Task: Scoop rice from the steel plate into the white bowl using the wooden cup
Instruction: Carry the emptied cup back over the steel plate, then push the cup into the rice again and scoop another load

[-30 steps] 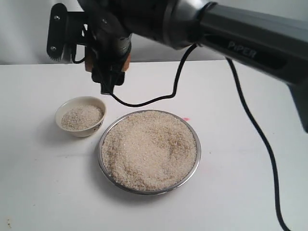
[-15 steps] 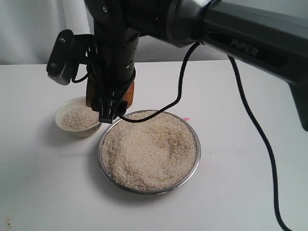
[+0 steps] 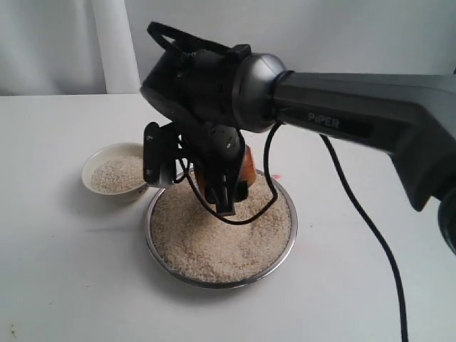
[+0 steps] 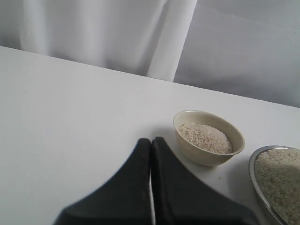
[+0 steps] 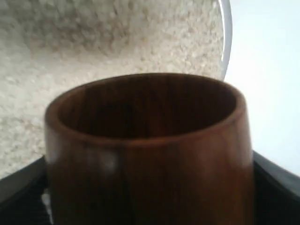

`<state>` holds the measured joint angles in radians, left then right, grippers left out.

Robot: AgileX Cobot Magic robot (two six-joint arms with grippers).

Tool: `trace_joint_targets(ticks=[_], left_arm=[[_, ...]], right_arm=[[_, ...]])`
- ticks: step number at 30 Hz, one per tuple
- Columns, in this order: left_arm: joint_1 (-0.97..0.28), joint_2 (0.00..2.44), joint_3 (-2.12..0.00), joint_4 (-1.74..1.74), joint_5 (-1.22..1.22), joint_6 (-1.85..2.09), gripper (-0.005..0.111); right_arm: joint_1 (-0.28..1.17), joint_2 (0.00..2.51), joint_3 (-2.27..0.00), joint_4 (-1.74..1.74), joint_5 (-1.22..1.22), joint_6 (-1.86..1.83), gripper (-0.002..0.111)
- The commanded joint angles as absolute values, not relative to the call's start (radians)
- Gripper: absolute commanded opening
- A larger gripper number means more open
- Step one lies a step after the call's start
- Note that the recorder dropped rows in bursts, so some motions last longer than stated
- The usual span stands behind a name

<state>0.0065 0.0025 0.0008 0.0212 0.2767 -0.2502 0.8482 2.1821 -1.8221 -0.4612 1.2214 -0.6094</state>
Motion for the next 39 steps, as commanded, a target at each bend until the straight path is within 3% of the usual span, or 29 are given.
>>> trace_joint_targets(ticks=[1,21,39], left_arm=[[0.0,0.0,0.0,0.018,0.266,-0.254,0.0],[0.0,0.0,0.0,0.018,0.266,-0.254,0.0],[0.0,0.0,0.0,0.018,0.266,-0.254,0.0]], right_arm=[[0.848,2.172,-1.774,-0.595,1.221,-0.624,0.0],[0.848,2.328,-1.77,-0.718,1.221,-0.65,0.0],[0.848,2.357,-1.77,-0.547,1.186,-0.646,0.0]])
